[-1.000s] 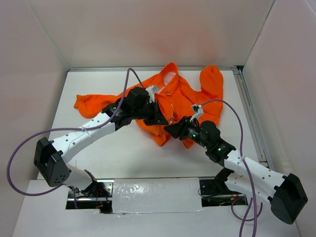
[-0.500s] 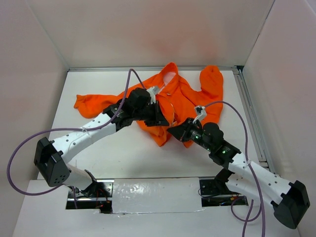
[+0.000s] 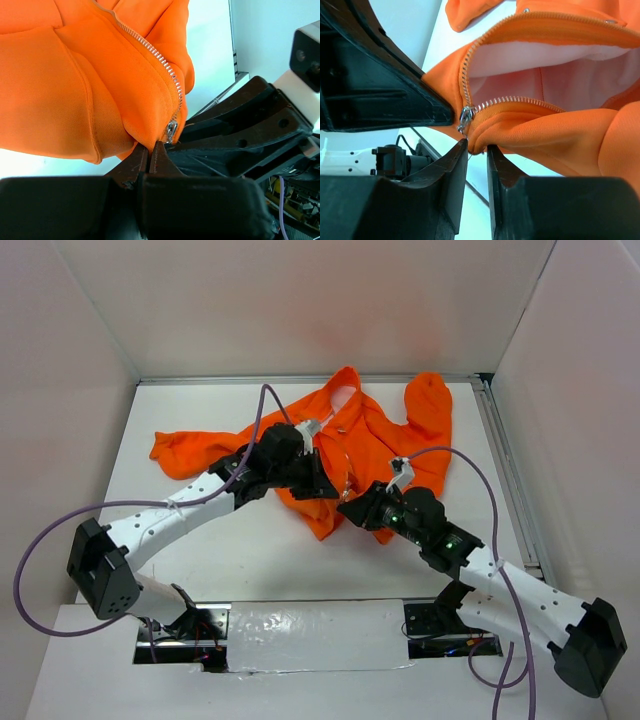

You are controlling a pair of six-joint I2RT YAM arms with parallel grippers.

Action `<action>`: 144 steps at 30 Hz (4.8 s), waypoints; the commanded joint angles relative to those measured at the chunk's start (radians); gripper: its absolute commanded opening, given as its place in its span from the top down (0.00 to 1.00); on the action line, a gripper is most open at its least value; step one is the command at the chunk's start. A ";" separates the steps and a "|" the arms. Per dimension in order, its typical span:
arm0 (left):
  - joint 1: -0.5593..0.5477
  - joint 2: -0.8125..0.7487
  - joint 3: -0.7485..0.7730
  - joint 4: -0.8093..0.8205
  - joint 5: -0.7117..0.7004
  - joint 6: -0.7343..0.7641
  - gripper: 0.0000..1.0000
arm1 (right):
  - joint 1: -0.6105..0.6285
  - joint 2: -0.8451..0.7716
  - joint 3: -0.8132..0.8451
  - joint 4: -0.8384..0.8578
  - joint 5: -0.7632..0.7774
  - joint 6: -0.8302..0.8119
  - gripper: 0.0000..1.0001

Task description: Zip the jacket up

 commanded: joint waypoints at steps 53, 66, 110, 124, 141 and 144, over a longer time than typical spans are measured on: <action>-0.019 -0.108 -0.145 0.066 -0.061 0.000 1.00 | 0.231 0.024 0.221 -0.212 0.355 0.270 1.00; -0.128 -0.211 -0.277 0.158 -0.066 0.167 1.00 | 0.043 0.001 0.212 -0.255 0.176 0.329 1.00; -0.309 -0.338 -0.532 -0.222 0.096 0.017 1.00 | -0.373 0.458 0.477 -0.200 0.176 -0.056 1.00; -0.294 -0.230 -0.478 -0.231 -0.036 -0.152 1.00 | -0.024 0.243 0.262 -0.277 -0.150 -0.358 0.81; -0.252 -0.310 -0.401 -0.245 -0.156 -0.120 1.00 | 0.374 0.312 0.264 -0.383 0.114 -0.358 0.41; -0.252 -0.312 -0.406 -0.250 -0.164 -0.118 1.00 | 0.388 0.337 0.272 -0.399 0.143 -0.356 0.40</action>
